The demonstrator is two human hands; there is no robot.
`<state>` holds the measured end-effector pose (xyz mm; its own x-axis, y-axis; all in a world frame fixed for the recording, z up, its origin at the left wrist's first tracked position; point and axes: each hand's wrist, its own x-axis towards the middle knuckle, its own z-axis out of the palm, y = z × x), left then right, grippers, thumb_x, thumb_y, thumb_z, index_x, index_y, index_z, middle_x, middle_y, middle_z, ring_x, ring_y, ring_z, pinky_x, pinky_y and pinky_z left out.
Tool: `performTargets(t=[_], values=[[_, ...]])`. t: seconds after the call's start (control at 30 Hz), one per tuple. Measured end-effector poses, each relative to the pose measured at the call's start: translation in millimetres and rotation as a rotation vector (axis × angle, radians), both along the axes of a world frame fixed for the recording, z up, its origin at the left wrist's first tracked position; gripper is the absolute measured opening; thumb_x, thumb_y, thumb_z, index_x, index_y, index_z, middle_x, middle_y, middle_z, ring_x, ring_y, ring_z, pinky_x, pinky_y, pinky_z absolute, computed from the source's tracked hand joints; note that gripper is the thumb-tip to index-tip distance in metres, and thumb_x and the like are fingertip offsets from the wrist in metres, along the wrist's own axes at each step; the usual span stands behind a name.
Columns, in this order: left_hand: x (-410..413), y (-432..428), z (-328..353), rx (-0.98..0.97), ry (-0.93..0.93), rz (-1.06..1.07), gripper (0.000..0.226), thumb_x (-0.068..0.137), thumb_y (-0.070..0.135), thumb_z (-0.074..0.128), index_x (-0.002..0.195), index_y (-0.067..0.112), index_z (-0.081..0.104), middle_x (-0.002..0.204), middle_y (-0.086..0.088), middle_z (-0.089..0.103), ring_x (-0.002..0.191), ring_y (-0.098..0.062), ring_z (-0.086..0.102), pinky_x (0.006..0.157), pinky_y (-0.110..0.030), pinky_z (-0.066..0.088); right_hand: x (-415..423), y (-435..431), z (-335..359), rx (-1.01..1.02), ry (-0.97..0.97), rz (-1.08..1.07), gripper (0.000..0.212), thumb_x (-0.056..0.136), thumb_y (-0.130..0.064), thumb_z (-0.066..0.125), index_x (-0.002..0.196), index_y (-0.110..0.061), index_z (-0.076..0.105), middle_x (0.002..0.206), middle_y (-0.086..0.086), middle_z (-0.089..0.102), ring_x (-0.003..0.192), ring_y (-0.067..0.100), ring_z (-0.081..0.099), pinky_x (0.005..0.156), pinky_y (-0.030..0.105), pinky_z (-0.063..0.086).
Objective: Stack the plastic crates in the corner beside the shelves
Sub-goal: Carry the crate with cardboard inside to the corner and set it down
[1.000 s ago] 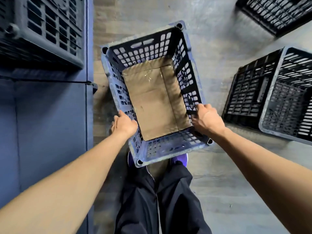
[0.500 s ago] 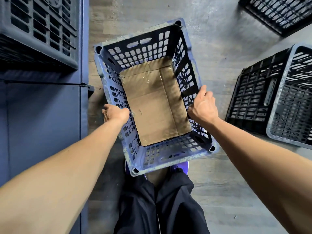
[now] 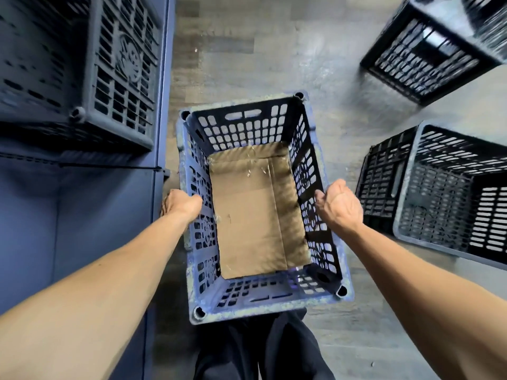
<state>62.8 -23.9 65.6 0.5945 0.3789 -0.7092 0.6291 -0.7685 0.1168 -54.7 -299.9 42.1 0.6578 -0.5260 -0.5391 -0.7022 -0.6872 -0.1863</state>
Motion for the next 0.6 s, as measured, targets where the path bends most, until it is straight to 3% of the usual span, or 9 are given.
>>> performTargets(t=[0.07, 0.23, 0.47, 0.6], values=[[3, -3, 35, -0.007, 0.005, -0.036, 0.026, 0.095, 0.019, 0.053, 0.073, 0.006, 0.049, 0.07, -0.007, 0.048, 0.065, -0.024, 0.047, 0.06, -0.028, 0.036, -6, -6, 37, -0.013, -0.031, -0.019, 0.039, 0.1, -0.038, 0.042, 0.107, 0.0, 0.048, 0.106, 0.021, 0.06, 0.09, 0.038, 0.059, 0.072, 0.038, 0.04], [13, -21, 138, -0.019, -0.018, -0.195, 0.021, 0.092, 0.024, 0.051, 0.081, 0.006, 0.051, 0.081, -0.01, 0.051, 0.069, -0.026, 0.047, 0.062, -0.031, 0.036, -12, -30, 138, 0.003, -0.088, -0.083, 0.038, 0.1, -0.037, 0.041, 0.106, -0.001, 0.047, 0.108, 0.02, 0.059, 0.096, 0.038, 0.059, 0.079, 0.042, 0.045], [27, -62, 264, -0.049, -0.12, -0.28, 0.035, 0.096, 0.023, 0.049, 0.066, 0.013, 0.034, 0.061, -0.003, 0.034, 0.052, -0.021, 0.031, 0.049, -0.03, 0.022, -2, -68, 258, 0.01, -0.146, -0.172, 0.037, 0.097, -0.034, 0.041, 0.107, 0.001, 0.048, 0.112, 0.022, 0.062, 0.101, 0.04, 0.06, 0.087, 0.045, 0.048], [59, -71, 306, -0.083, -0.152, -0.322, 0.031, 0.096, 0.024, 0.05, 0.071, 0.01, 0.038, 0.056, -0.001, 0.032, 0.046, -0.02, 0.029, 0.049, -0.027, 0.023, 17, -80, 307, 0.011, -0.177, -0.172, 0.036, 0.097, -0.033, 0.039, 0.107, 0.001, 0.049, 0.111, 0.02, 0.06, 0.099, 0.038, 0.058, 0.086, 0.045, 0.047]])
